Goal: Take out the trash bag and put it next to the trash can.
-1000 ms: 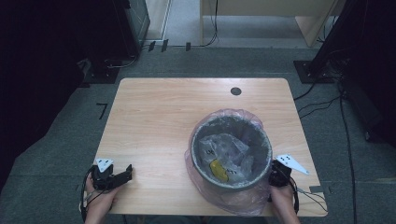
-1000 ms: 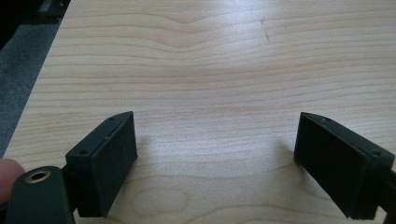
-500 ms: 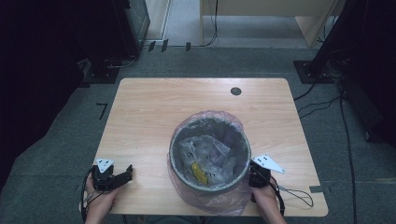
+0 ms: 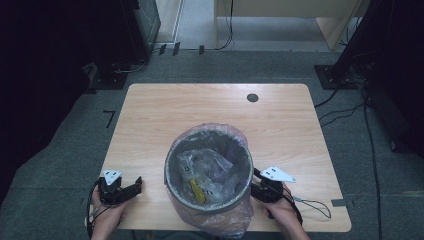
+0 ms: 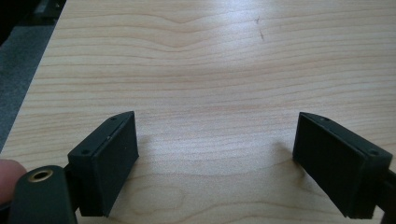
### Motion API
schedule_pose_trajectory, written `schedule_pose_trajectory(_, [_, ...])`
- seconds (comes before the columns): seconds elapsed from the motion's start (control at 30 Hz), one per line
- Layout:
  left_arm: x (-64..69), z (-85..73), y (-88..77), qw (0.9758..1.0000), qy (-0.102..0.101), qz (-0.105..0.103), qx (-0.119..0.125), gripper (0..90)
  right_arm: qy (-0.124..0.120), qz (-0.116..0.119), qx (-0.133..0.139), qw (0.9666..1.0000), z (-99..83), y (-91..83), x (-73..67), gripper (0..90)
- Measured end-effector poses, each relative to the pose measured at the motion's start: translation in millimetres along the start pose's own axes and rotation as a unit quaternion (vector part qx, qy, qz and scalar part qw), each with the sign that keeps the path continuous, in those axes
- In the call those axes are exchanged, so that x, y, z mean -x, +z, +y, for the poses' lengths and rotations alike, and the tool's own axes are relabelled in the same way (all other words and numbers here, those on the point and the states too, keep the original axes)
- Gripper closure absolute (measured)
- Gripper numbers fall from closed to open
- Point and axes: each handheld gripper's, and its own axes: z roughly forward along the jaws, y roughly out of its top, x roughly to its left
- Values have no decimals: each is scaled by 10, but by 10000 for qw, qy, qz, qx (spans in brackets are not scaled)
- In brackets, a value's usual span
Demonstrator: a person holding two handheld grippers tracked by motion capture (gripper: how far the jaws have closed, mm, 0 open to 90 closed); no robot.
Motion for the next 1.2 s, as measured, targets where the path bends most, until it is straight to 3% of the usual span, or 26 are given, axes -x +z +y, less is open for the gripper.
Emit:
schedule_pose_trajectory(0.03, [-1, -3, -6, 10000, 13, -26, -11, 133, 267, -175, 122, 9994, 9, -40, 88, 445])
schedule_pose_trajectory(0.07, [-1, -3, -6, 10000, 13, -26, -11, 133, 267, -175, 122, 9994, 9, -40, 88, 445])
schedule_pose_trajectory(0.1, [2, -5, -8, 10000, 47, -28, -17, 133, 472, -421, 189, 9978, 12, -82, 177, 433])
schedule_pose_trajectory(0.17, [15, -8, -8, 10000, 85, -32, -21, 133, 607, -649, 201, 9958, 13, -120, 263, 420])
schedule_pose_trajectory(0.33, [30, -15, -17, 9997, 218, -143, -31, 133, 582, -1315, 11, 9896, 0, -174, 436, 401])
schedule_pose_trajectory(0.43, [58, -24, -26, 9991, 332, -257, -35, 133, 551, -1514, -114, 9869, -6, -189, 494, 392])
schedule_pose_trajectory(0.63, [132, -39, -40, 9973, 553, -481, -35, 134, 314, -1554, -380, 9866, -39, -212, 477, 379])
schedule_pose_trajectory(0.83, [313, -55, -53, 9934, 859, -758, -23, 134, 82, -1454, -601, 9875, -118, -310, 449, 365])
schedule_pose_trajectory(1.0, [432, -48, -47, 9911, 1075, -785, 34, 138, -307, -1452, -745, 9861, -178, -385, 413, 314])
schedule_pose_trajectory(1.2, [500, -34, -29, 9905, 1125, -790, 56, 138, -370, -1323, -818, 9871, -251, -504, 414, 274])
